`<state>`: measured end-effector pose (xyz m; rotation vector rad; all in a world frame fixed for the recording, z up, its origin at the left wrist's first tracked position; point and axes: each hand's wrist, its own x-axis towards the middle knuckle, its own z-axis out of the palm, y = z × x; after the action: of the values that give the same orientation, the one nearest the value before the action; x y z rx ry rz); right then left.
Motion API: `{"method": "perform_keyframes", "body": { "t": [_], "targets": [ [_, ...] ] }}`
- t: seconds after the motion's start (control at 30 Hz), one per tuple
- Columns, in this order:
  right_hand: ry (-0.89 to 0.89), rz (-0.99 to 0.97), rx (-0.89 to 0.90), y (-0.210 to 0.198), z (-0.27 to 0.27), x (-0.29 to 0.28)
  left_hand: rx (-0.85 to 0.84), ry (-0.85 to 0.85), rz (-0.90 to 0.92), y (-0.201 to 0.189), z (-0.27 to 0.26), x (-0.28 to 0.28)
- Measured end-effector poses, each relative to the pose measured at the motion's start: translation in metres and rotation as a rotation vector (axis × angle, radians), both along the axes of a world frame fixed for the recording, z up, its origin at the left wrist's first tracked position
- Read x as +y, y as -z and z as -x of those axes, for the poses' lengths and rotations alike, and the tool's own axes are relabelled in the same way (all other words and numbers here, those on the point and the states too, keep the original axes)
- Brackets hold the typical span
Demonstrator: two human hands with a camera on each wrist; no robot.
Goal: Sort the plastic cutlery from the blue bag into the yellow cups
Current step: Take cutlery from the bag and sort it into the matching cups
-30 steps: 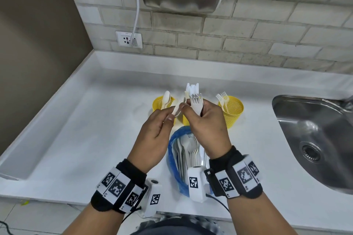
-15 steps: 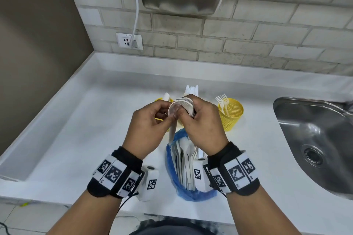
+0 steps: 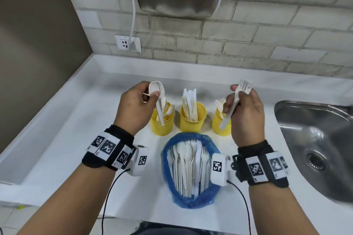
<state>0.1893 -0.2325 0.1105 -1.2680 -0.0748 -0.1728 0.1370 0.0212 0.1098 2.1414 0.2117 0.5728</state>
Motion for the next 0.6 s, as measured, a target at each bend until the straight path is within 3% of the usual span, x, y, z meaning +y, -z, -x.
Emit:
{"method": "perform_keyframes", "body": {
  "t": [0.27, 0.6],
  "targets": [
    [0.106, -0.001, -0.054, 0.001, -0.039, -0.039, 0.001, -0.067, -0.189, 0.013, -0.038, 0.009],
    [0.124, 0.164, 0.078, 0.063, -0.077, -0.037, 0.212, -0.068, -0.225, 0.057, -0.047, 0.0]
  ]
}}
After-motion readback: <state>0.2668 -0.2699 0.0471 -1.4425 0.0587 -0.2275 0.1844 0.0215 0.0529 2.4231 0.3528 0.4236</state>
